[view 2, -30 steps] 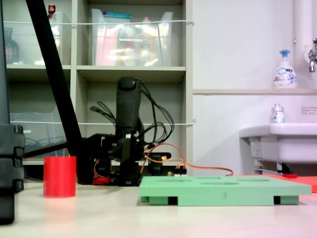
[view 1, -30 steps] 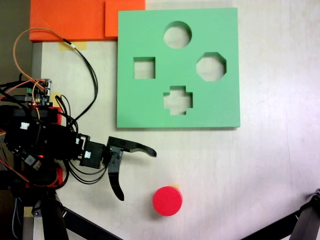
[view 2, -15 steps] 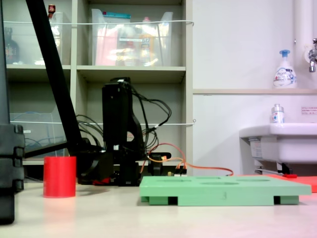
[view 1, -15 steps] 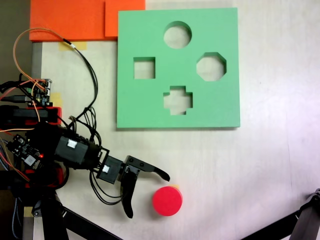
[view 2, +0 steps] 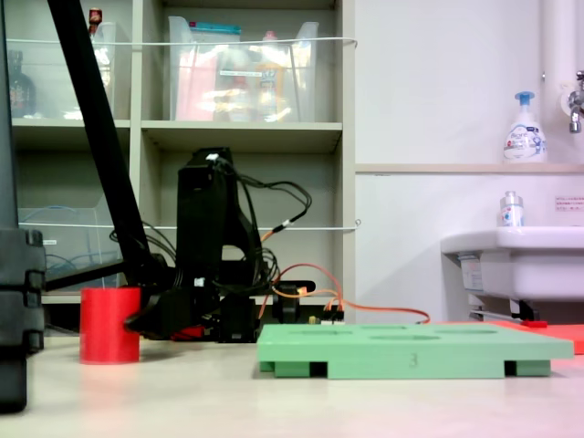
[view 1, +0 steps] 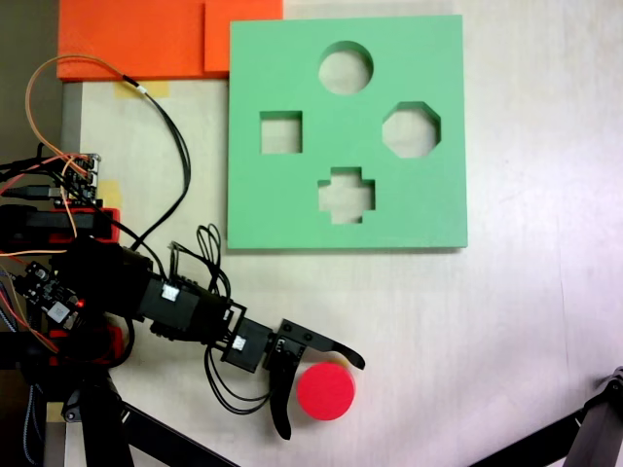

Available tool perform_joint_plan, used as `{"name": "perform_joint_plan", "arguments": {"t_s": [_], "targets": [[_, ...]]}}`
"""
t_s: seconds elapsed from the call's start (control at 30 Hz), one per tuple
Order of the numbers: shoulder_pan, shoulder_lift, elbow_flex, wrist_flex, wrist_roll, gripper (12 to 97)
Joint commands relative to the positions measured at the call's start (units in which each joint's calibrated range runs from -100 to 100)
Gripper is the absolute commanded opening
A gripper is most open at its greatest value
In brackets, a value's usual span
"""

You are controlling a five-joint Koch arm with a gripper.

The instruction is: Put the cylinder block into the corresponding hole

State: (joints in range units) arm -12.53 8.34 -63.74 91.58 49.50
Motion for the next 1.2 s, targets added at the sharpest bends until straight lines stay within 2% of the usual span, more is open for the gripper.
{"name": "perform_joint_plan", "arguments": {"t_s": [0.0,0.27,0.67,0.83,0.93,1.17], "targets": [[0.1,0.6,2.2,8.4,0.3,89.3],[0.9,3.4,6.1,8.4,0.3,87.7],[1.4,2.4,6.5,8.4,0.4,44.4],[1.9,1.2,6.6,8.4,0.4,41.5],[2.0,0.5,6.3,8.4,0.4,36.0],[3.0,-6.4,4.8,8.4,0.4,35.9]]}}
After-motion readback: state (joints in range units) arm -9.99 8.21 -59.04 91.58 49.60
